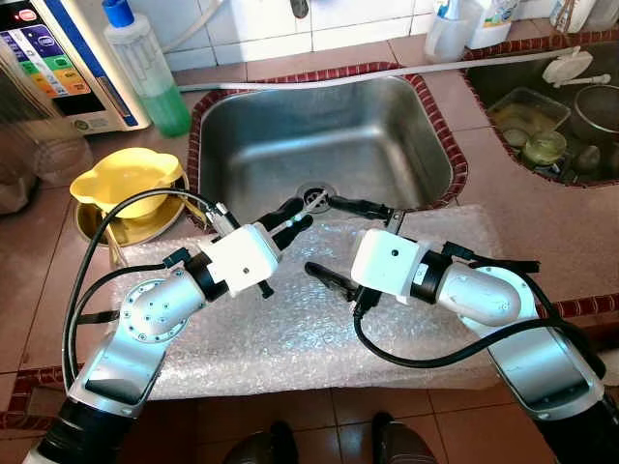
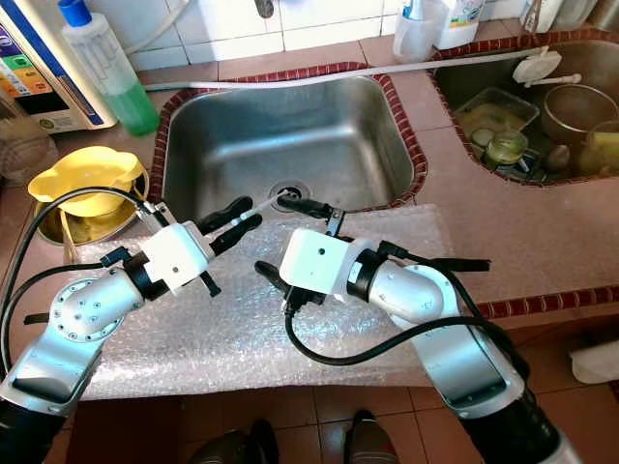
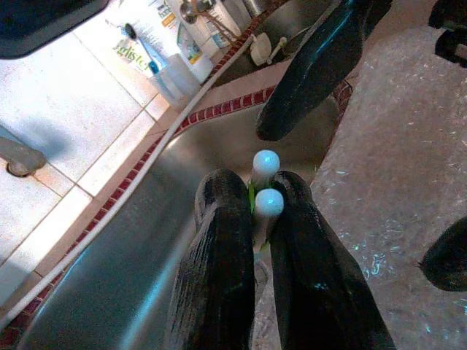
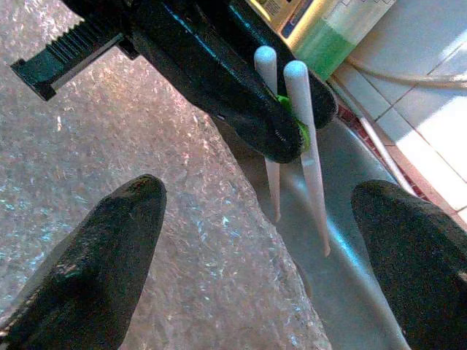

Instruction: Kitchen organization

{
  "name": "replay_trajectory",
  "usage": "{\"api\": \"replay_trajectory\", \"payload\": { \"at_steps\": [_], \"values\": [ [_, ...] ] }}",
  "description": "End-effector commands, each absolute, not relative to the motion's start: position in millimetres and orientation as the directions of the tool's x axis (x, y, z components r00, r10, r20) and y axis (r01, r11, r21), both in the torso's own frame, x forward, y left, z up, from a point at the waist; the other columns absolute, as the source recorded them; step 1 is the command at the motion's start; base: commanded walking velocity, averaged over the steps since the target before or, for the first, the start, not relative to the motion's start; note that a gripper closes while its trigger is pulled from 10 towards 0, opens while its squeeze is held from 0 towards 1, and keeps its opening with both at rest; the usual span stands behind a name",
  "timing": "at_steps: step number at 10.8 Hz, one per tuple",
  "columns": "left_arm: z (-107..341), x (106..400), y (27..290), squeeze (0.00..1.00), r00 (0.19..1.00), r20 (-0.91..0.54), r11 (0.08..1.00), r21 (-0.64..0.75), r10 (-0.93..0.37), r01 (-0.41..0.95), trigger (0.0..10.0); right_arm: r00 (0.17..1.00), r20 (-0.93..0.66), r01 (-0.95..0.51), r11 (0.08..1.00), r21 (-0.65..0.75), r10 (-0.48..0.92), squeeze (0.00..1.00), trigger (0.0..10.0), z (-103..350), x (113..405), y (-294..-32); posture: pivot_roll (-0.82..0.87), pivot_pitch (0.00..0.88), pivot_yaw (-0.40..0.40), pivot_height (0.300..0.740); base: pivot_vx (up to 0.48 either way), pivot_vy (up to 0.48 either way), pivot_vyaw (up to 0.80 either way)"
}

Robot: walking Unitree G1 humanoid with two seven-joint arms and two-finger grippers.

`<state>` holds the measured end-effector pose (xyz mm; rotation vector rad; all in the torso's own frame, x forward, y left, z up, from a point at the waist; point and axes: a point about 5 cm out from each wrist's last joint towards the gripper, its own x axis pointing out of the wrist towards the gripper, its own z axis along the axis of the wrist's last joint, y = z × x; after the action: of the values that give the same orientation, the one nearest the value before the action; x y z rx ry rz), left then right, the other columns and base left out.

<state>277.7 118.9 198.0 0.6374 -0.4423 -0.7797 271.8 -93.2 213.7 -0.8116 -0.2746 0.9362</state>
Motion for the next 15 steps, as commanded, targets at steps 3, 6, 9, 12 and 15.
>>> {"api": "replay_trajectory", "payload": {
  "at_steps": [3,6,9,12,15],
  "values": [
    [203,270,112,0.00,0.598,0.149,0.519,0.683,-0.788,0.514,0.0,0.603,-0.181,-0.590,0.282,-0.757,0.777,0.00,10.0,206,282,-109,-0.19,0.274,0.121,0.740,0.000,0.000,0.00],
    [209,270,107,0.00,0.578,0.170,0.513,0.695,-0.798,0.504,0.0,0.633,-0.215,-0.530,0.214,-0.821,0.744,0.00,10.0,207,299,-126,-0.18,0.270,0.121,0.740,0.000,0.000,0.00],
    [209,281,117,0.00,0.615,0.160,0.516,0.722,-0.773,0.460,0.0,0.641,-0.108,-0.429,0.238,-0.871,0.760,0.00,10.0,229,312,-128,-0.19,0.259,0.120,0.740,0.000,0.000,0.00],
    [214,288,123,0.00,0.643,0.184,0.546,0.724,-0.743,0.423,0.0,0.619,0.018,-0.435,0.362,-0.824,0.785,0.00,10.0,240,311,-117,-0.19,0.250,0.115,0.740,0.000,0.000,0.00],
    [216,286,120,0.00,0.596,0.188,0.512,0.738,-0.781,0.439,0.0,0.632,-0.031,-0.416,0.305,-0.857,0.774,0.00,10.0,228,318,-125,-0.18,0.240,0.114,0.740,0.000,0.000,0.00]
  ]
}}
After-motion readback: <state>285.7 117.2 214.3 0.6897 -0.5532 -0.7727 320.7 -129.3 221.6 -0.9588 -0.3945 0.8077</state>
